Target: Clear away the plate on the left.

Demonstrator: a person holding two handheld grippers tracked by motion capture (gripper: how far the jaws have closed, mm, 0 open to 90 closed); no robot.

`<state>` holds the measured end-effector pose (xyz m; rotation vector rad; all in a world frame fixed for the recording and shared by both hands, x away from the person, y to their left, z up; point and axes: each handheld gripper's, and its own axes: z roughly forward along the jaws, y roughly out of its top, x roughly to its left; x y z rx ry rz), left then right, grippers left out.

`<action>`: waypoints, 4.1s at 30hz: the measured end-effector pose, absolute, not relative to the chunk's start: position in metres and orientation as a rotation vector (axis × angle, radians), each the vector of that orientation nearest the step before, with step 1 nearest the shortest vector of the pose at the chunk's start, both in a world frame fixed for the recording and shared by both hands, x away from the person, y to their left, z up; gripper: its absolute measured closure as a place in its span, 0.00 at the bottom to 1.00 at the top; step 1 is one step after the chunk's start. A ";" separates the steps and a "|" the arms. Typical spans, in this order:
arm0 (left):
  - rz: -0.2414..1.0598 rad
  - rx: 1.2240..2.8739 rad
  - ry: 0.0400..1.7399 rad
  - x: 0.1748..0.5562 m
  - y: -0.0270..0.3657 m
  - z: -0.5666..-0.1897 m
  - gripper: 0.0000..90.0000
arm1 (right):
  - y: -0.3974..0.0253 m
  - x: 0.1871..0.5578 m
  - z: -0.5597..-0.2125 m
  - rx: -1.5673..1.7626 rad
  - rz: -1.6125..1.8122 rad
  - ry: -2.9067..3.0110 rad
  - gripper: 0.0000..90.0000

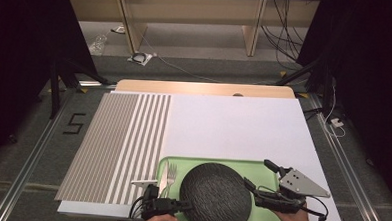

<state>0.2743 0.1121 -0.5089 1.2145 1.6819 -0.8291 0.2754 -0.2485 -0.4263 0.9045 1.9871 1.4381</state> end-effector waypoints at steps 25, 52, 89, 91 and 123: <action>-0.794 1.299 1.702 0.278 0.114 -0.507 0.71 | -0.247 0.275 -0.427 0.897 1.448 1.988 0.19; -0.504 1.493 1.617 0.290 0.127 -0.488 0.50 | -0.246 0.275 -0.427 0.898 1.449 1.986 0.19; -0.118 1.628 1.313 0.305 0.155 -0.438 0.41 | -0.247 0.275 -0.427 0.890 1.456 1.986 0.19; -0.061 1.637 1.283 0.303 0.155 -0.434 0.40 | -0.247 0.275 -0.427 0.890 1.456 1.986 0.19; 0.293 1.675 0.867 0.301 0.167 -0.423 0.27 | -0.248 0.275 -0.426 0.900 1.451 1.993 0.19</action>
